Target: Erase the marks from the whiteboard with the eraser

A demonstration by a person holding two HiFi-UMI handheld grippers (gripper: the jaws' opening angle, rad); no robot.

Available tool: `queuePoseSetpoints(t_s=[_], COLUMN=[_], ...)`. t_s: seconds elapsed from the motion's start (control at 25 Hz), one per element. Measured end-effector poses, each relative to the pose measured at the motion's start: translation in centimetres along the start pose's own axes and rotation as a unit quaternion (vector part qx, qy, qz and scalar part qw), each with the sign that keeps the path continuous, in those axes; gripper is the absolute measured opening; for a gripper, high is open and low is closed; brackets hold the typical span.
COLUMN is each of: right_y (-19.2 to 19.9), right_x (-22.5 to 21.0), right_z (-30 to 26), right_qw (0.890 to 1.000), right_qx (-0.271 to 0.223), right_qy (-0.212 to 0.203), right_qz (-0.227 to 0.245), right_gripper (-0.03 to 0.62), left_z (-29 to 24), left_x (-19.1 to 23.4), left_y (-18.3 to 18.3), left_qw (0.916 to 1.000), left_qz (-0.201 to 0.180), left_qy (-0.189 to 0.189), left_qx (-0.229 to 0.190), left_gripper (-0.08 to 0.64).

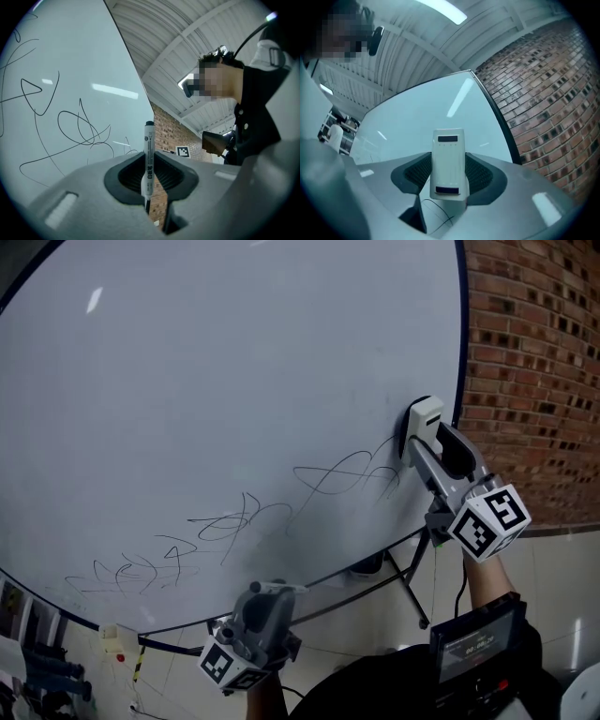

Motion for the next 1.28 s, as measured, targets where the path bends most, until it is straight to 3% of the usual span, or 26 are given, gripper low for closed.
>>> queuePoseSetpoints(t_s=[0.08, 0.2, 0.32, 0.44, 0.52, 0.72, 1.28], right_y=[0.2, 2.1, 5.0, 8.2, 9.5, 10.3, 10.8], right_x=[0.8, 2.4, 4.3, 5.7, 6.3, 7.5, 9.0], right_z=[1.4, 4.2, 7.2, 9.6, 10.5, 10.7, 10.8], right_qw=[0.998, 0.985, 0.972, 0.956, 0.948, 0.942, 0.938], right_qx=[0.004, 0.007, 0.004, 0.035, 0.051, 0.067, 0.083], right_qy=[-0.041, -0.119, -0.178, -0.215, -0.225, -0.234, -0.243], right_qz=[-0.052, -0.122, -0.154, -0.198, -0.220, -0.233, -0.233], right_gripper=[0.229, 0.227, 0.227, 0.227, 0.227, 0.227, 0.227], left_z=[-0.1, -0.4, -0.1, 0.0, 0.0, 0.5, 1.4], left_x=[0.1, 0.1, 0.6, 0.7, 0.8, 0.9, 0.9], left_y=[0.1, 0.0, 0.5, 1.0, 1.1, 1.2, 0.7], left_qw=[1.0000, 0.9999, 0.9999, 0.9998, 0.9998, 0.9997, 0.9997], left_qz=[0.002, 0.006, 0.013, 0.019, 0.020, 0.022, 0.019], left_qy=[0.002, 0.005, 0.000, -0.003, -0.002, -0.005, -0.010], left_qx=[-0.001, -0.008, -0.008, -0.006, -0.007, -0.008, -0.010], left_gripper=[0.058, 0.058, 0.058, 0.058, 0.057, 0.058, 0.057])
Point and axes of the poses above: the fingertips, and each gripper's own axes: z backward along the fingers, x to its left, y out of its underside, the point moved 4 cm from there along z, backward along the fingers, and after that the axes turned 12 degrees about y, right-handed, at the moved point
